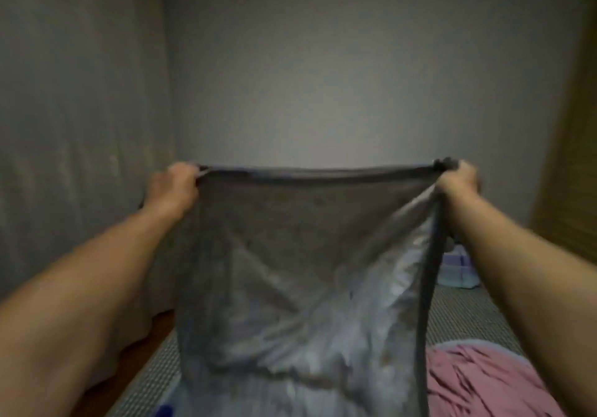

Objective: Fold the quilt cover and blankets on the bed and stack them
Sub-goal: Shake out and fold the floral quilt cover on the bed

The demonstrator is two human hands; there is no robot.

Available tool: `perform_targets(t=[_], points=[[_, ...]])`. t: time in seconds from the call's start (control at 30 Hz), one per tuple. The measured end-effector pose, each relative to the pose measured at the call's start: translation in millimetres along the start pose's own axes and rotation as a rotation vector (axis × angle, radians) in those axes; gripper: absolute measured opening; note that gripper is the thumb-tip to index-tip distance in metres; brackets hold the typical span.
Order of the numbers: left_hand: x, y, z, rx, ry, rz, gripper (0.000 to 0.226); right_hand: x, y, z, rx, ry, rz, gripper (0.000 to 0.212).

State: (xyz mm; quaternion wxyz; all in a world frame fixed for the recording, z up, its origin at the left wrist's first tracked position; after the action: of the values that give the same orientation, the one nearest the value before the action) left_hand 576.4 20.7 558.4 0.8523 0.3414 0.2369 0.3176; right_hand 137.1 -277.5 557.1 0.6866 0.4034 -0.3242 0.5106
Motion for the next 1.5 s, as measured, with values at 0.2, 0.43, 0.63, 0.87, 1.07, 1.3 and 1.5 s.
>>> perform_targets(t=[0.2,0.43,0.63,0.87,1.07,1.3,1.5], points=[[-26,118,73,-0.289,-0.095,0.081,0.019,77,48,63,-0.168,0.159,0.442,0.024],[100,49,-32,-0.216,-0.309,0.293,0.018,-29,24,-70,0.222,0.171,0.412,0.034],[193,-86,-250,0.141,-0.503,0.238,0.015,-217,-22,-247,0.672,0.077,-0.023,0.021],[263,-257,-531,0.692,-0.661,0.231,0.025,-501,-16,-495,0.774,-0.582,-0.328,0.037],[312,-316,-700,1.029,-0.597,0.263,0.05,-588,-3,-620,0.58,-0.853,-0.43,0.047],[366,-286,-759,1.091,0.392,0.05,0.046,-501,-68,-653,0.592,-0.273,-1.074,0.03],[372,-302,-749,1.016,0.773,-0.326,0.038,-384,-240,-803,1.297,0.365,-0.337,0.042]])
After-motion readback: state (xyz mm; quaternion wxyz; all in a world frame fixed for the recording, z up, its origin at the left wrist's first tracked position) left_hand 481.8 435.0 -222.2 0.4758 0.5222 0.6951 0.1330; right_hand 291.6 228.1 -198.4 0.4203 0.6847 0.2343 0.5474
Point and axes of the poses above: each hand's wrist, its own z-axis towards the middle knuckle, its own y-axis out of the back of the hand, x = y × z, the point moved 5 cm from there along z, towards the middle knuckle, and after that the axes turned 10 degrees about y, right-handed, at the moved point
